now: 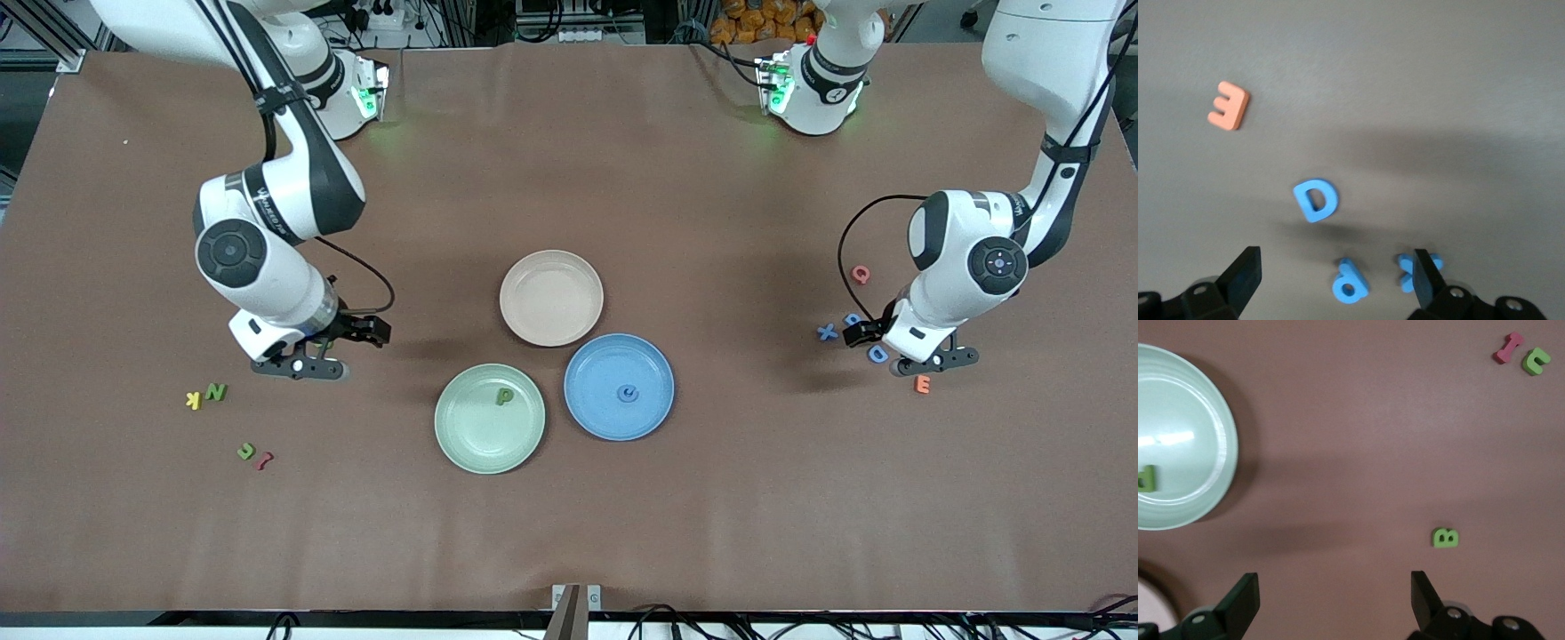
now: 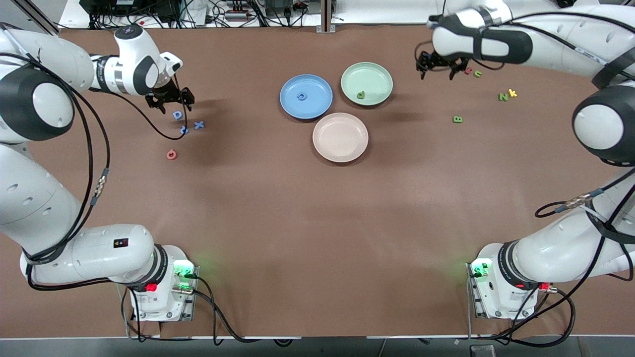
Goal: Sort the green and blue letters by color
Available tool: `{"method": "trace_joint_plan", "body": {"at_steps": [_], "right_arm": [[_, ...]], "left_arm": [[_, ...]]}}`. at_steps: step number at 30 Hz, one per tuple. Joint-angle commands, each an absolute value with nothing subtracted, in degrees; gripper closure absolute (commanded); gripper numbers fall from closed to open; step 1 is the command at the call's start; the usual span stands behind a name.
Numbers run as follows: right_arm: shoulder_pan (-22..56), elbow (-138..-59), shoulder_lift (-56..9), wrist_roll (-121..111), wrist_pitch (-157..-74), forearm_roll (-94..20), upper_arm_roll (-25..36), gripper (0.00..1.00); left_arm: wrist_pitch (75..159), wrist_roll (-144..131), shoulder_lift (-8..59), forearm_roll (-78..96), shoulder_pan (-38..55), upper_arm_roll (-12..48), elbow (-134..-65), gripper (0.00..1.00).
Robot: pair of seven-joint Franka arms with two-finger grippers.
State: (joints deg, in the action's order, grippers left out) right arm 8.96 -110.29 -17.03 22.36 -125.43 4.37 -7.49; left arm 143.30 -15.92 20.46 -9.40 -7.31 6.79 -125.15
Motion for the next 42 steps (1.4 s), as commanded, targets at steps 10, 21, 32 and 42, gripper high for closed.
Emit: {"method": "trace_joint_plan", "body": {"at_steps": [10, 21, 32, 42], "right_arm": [[1.9, -127.7, -12.8, 12.2, -142.0, 4.3, -8.0, 0.02], [-0.7, -131.0, -15.6, 10.5, -149.9, 6.9, -7.9, 0.13], [-3.6, -133.9, -20.0, 10.5, -159.2, 10.5, -7.9, 0.20], [-3.5, -133.9, -21.8, 10.5, -160.3, 10.5, -7.9, 0.27]], "left_arm": [[144.4, -21.9, 26.4, -9.8, -11.9, 7.6, -120.3, 0.00], [144.4, -29.4, 31.1, -10.4, -9.1, 7.5, -116.1, 0.00], [144.3, -29.3, 31.2, -10.5, -9.3, 7.4, -116.7, 0.00], [144.1, -28.8, 31.3, -10.9, -9.8, 7.4, -117.0, 0.34]]}}
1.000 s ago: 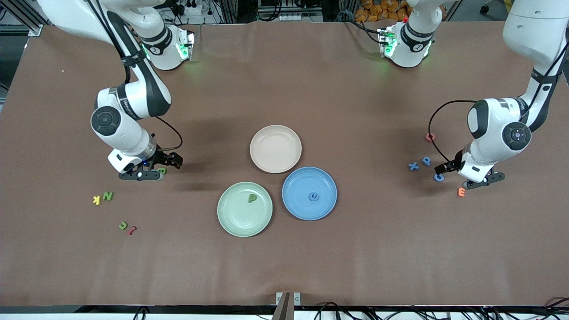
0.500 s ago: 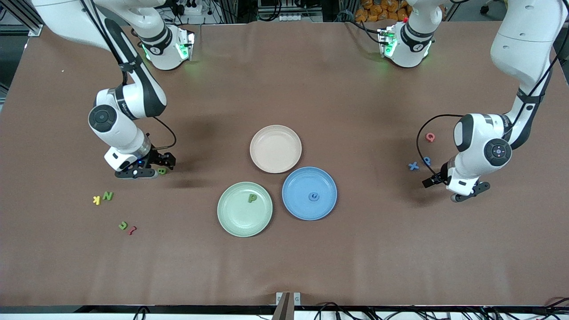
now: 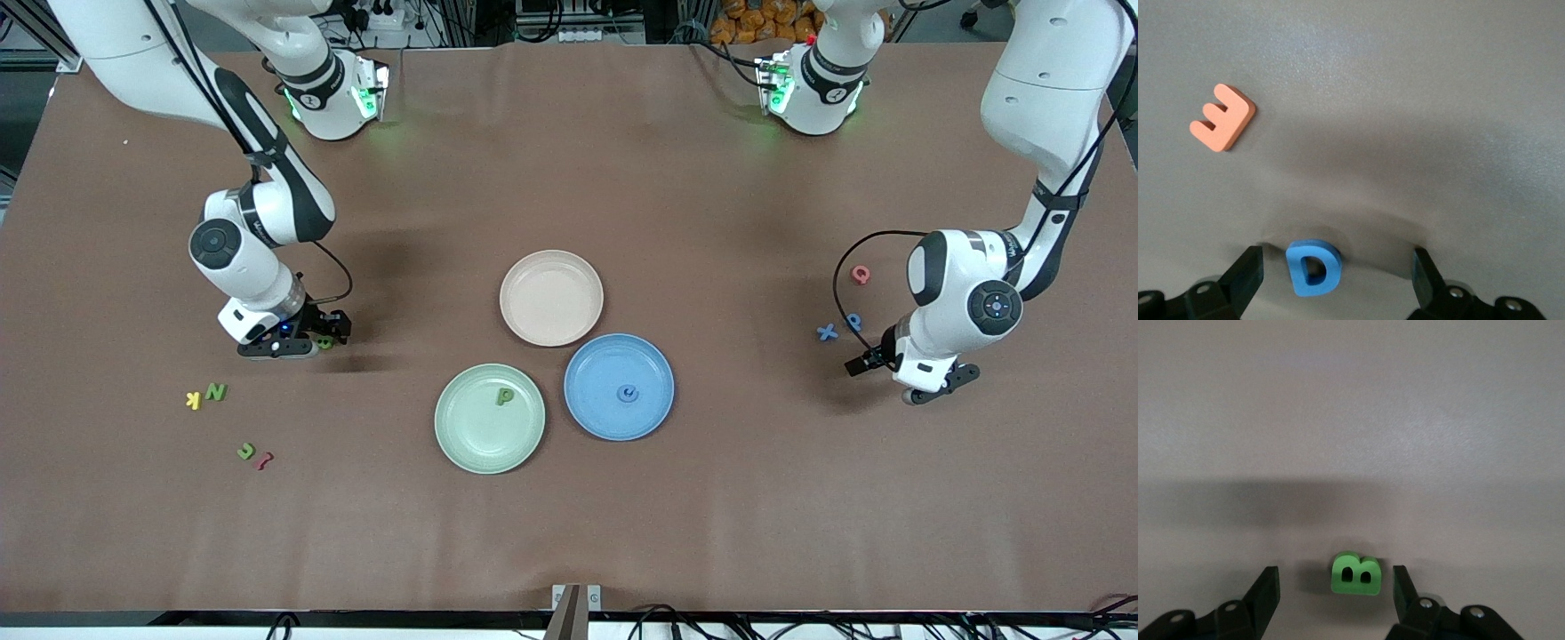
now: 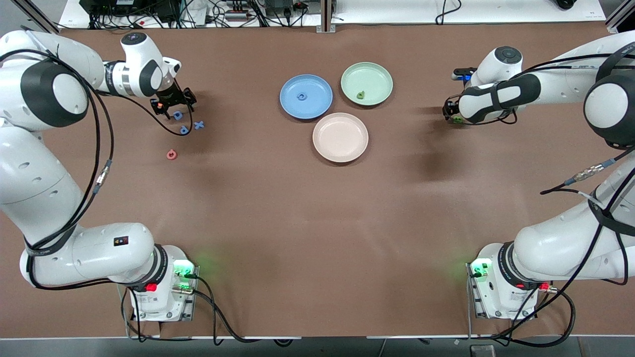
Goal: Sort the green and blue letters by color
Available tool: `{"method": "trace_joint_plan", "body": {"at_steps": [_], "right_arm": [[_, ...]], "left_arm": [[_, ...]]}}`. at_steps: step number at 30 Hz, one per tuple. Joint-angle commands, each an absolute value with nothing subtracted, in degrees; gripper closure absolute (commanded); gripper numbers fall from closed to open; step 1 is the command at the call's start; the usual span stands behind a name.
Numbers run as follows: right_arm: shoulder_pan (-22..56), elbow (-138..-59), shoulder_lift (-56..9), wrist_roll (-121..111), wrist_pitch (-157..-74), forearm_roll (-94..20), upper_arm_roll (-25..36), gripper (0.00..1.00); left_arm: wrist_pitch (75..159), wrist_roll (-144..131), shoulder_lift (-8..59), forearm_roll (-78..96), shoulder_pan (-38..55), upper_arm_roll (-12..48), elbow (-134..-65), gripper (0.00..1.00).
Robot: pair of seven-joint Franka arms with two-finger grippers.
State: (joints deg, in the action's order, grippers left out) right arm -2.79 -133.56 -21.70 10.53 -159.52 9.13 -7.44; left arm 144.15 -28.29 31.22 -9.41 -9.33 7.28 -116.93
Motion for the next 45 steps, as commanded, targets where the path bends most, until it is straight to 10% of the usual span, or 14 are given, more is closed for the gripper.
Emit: {"method": "trace_joint_plan", "body": {"at_steps": [1, 7, 18, 28, 36, 45], "right_arm": [[-3.5, -133.9, -22.0, 10.5, -160.3, 10.5, -7.9, 0.27], [-3.5, -133.9, -22.8, 10.5, -161.0, 10.5, -7.9, 0.28], [-3.5, -133.9, -23.1, 10.5, -161.0, 10.7, -7.9, 0.33], [-3.6, -133.8, -23.4, 10.4, -160.9, 11.3, -7.9, 0.59], [-3.6, -133.5, -23.3, 10.5, -160.8, 11.9, -7.9, 0.99], [-2.9, -131.4, -22.9, 13.4, -160.3, 11.3, -8.6, 1.00]], "left_arm": [[144.1, -28.9, 31.5, -10.9, -9.8, 7.4, -117.0, 0.47], [144.1, -28.8, 31.5, -10.9, -9.8, 7.4, -117.0, 1.00], [143.9, -28.8, 31.3, -10.9, -9.5, 7.3, -116.9, 1.00], [143.8, -29.3, 29.8, -11.2, -9.1, 7.6, -115.8, 1.00], [139.7, -37.3, 29.7, -10.3, -5.8, 9.7, -110.0, 1.00], [133.3, -53.9, 31.9, -9.8, 4.0, 9.9, -101.3, 1.00]]}}
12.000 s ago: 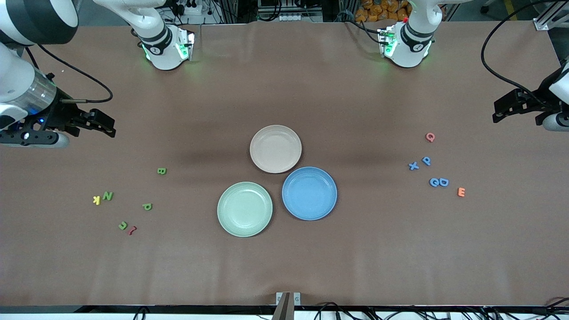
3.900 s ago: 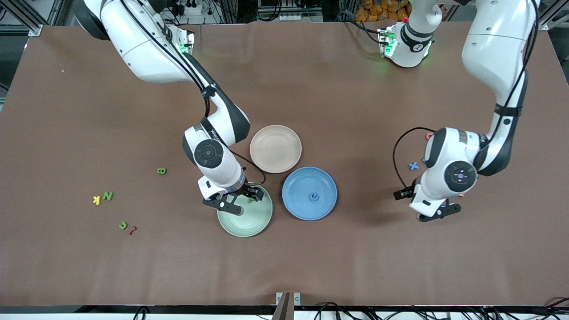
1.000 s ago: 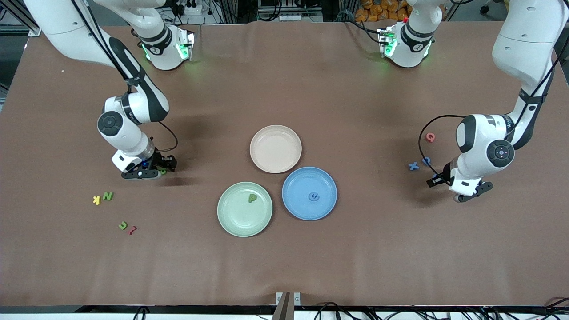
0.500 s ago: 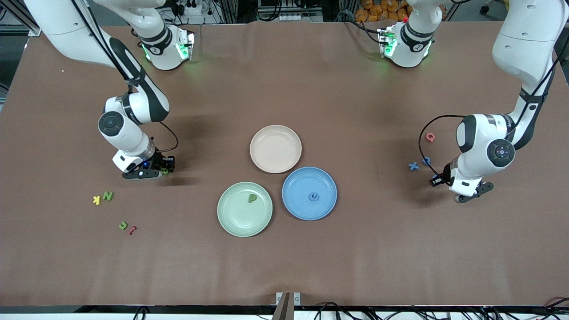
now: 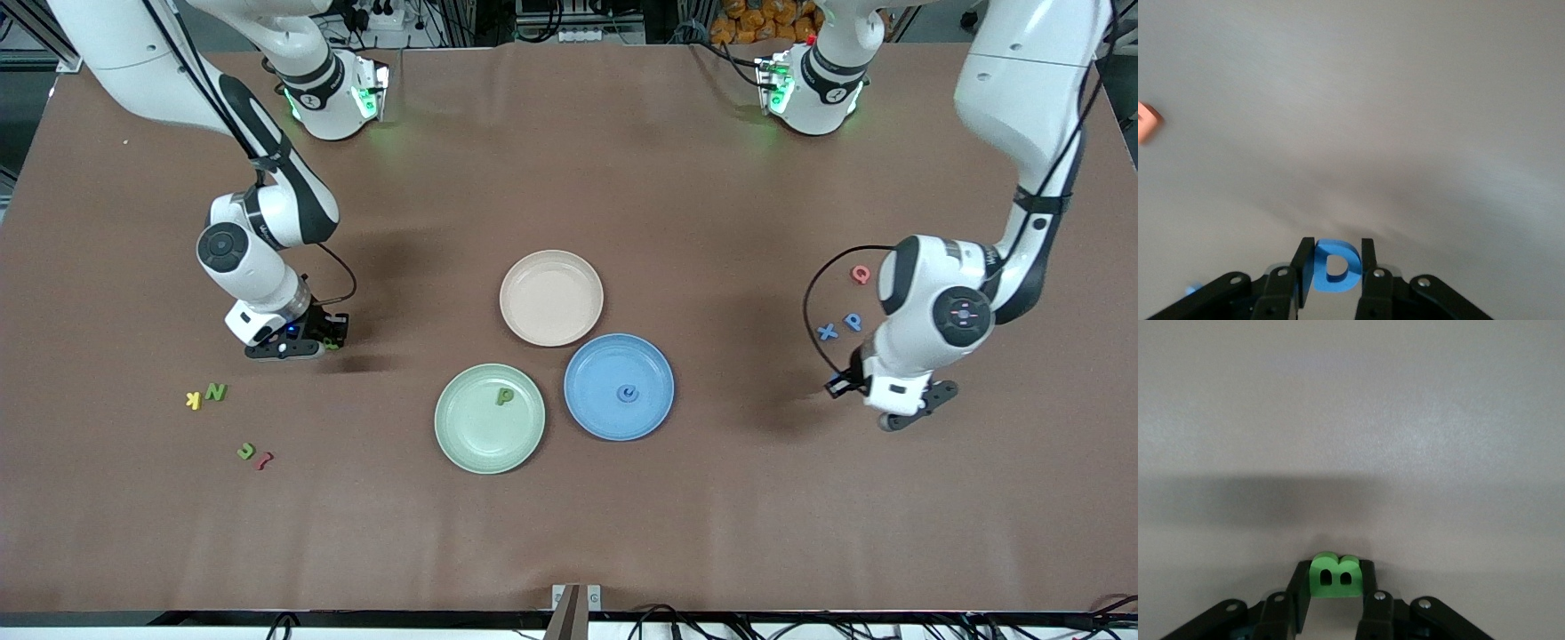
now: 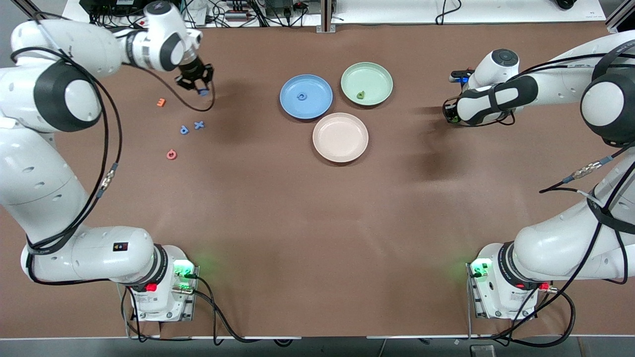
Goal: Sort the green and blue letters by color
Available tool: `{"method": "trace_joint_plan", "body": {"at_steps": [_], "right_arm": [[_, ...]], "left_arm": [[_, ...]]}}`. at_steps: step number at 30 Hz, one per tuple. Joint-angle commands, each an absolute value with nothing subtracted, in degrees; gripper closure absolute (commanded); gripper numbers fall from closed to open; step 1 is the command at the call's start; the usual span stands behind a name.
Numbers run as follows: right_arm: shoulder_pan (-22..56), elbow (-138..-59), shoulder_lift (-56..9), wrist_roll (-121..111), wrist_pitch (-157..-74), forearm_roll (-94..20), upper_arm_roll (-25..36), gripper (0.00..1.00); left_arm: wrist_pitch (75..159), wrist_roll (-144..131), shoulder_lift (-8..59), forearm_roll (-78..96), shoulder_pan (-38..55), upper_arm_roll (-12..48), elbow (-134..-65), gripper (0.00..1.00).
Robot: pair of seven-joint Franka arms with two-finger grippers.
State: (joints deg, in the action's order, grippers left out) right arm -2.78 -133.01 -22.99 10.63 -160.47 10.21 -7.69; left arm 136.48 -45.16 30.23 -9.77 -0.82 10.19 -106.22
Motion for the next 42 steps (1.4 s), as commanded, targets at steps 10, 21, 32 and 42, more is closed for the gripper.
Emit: {"method": "trace_joint_plan", "body": {"at_steps": [10, 21, 32, 42], "right_arm": [[4.8, -121.6, -23.5, 27.0, -150.0, 11.1, -8.8, 1.00], [13.1, -103.3, -30.9, 36.6, -139.0, 2.2, -8.6, 1.00], [17.6, -89.4, -39.8, 44.4, -134.9, 1.7, -8.4, 1.00], [19.2, -84.9, -43.9, 46.8, -135.2, 2.0, -8.2, 0.73]], "left_arm": [[133.2, -62.1, 37.5, -7.8, 14.6, 9.8, -92.6, 1.00], [138.2, -69.7, 41.0, -7.9, 22.9, 9.8, -88.3, 1.00], [140.9, -73.0, 41.8, -8.3, 28.9, 9.6, -88.8, 1.00], [137.7, -71.5, 42.2, -11.3, 29.5, 9.3, -90.1, 0.00]]}}
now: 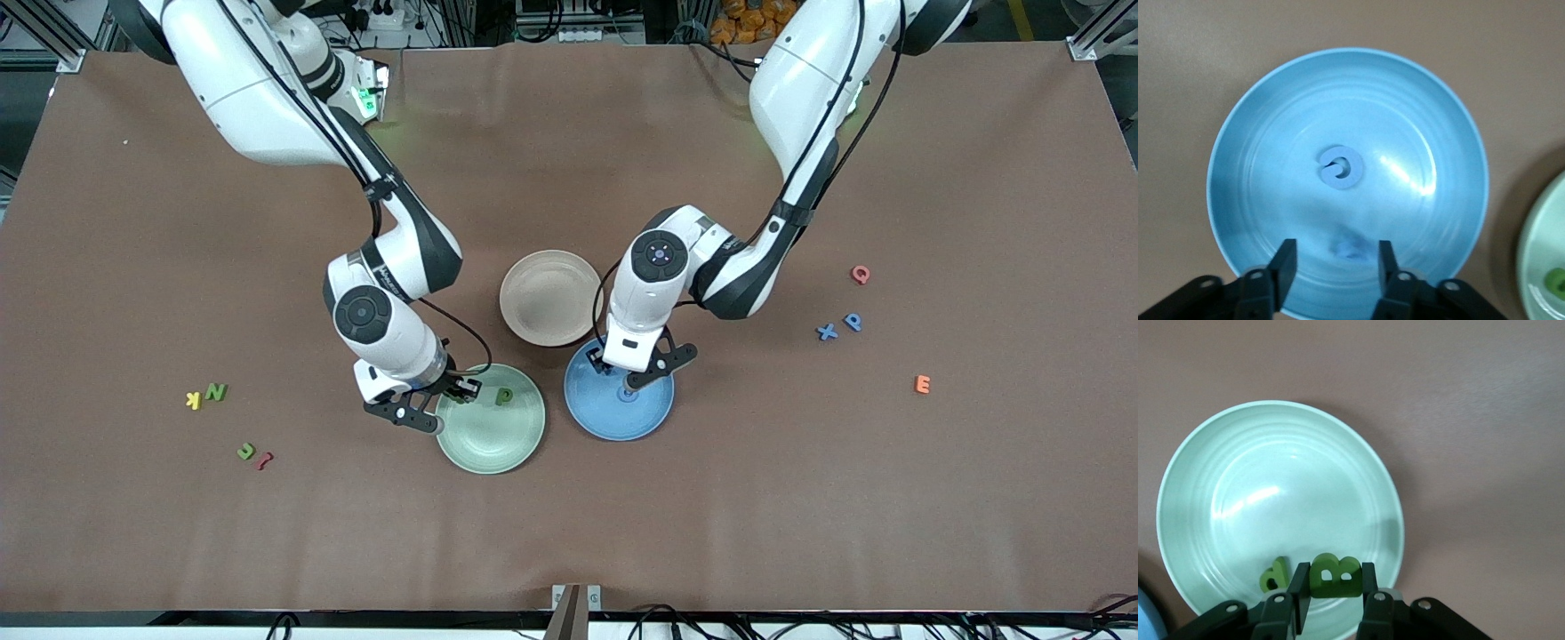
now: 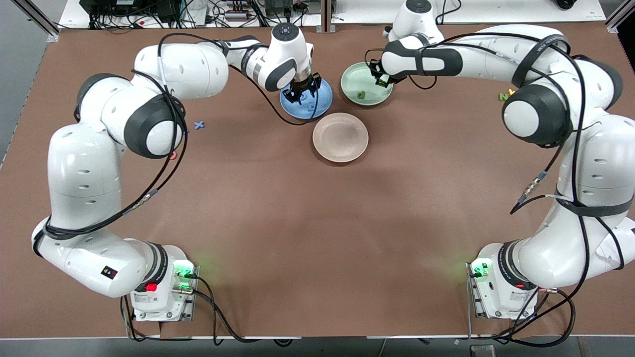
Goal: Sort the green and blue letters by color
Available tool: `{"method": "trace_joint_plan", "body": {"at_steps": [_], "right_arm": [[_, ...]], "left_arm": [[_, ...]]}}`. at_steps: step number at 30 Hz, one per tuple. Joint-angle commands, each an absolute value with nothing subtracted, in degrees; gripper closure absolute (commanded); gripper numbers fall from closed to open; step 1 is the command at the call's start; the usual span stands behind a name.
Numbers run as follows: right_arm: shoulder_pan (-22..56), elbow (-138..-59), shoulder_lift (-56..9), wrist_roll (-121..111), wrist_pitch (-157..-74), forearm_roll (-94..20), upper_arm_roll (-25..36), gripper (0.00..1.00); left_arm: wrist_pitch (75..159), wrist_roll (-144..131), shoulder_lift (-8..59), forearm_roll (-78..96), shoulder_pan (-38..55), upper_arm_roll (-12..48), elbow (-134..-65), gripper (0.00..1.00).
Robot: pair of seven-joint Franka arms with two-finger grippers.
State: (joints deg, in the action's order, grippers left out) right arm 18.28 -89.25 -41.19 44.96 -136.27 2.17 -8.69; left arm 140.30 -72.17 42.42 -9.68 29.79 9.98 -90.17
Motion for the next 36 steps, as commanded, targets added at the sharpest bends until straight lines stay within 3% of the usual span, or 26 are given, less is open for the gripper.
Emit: {"method": "trace_joint_plan", "body": {"at_steps": [1, 5, 14, 16, 24, 32, 36], "right_arm": [[19.2, -84.7, -44.1, 46.8, -135.1, 2.0, -8.2, 0.67], [19.2, -84.6, -44.5, 46.9, -135.4, 2.0, -8.2, 0.57], [18.7, -84.6, -44.5, 46.4, -135.3, 2.3, -8.1, 0.08], [18.7, -84.6, -44.5, 46.3, -135.2, 2.3, -8.1, 0.01], [18.6, -84.6, -44.4, 45.4, -135.2, 2.6, -8.1, 0.00], [18.4, -84.6, -44.0, 44.4, -134.9, 2.7, -8.1, 0.00], [17.9, -84.6, -43.3, 40.8, -133.6, 2.7, -7.9, 0.00]], "left_arm": [[136.8, -70.3, 42.2, -11.3, 29.4, 9.3, -90.0, 0.00], [135.0, -64.0, 41.7, -11.3, 27.7, 9.2, -90.7, 0.00], [131.4, -54.2, 36.0, -11.3, 20.8, 9.4, -97.4, 0.00], [131.4, -52.7, 34.1, -11.3, 19.3, 9.4, -99.7, 0.00], [134.1, -43.6, 27.2, -11.4, 12.5, 9.8, -110.7, 0.00], [150.4, -34.6, 19.1, -12.6, 7.0, 9.8, -129.4, 0.00], [153.6, -29.4, 17.3, -14.4, 3.3, 9.8, -134.2, 0.00]]}}
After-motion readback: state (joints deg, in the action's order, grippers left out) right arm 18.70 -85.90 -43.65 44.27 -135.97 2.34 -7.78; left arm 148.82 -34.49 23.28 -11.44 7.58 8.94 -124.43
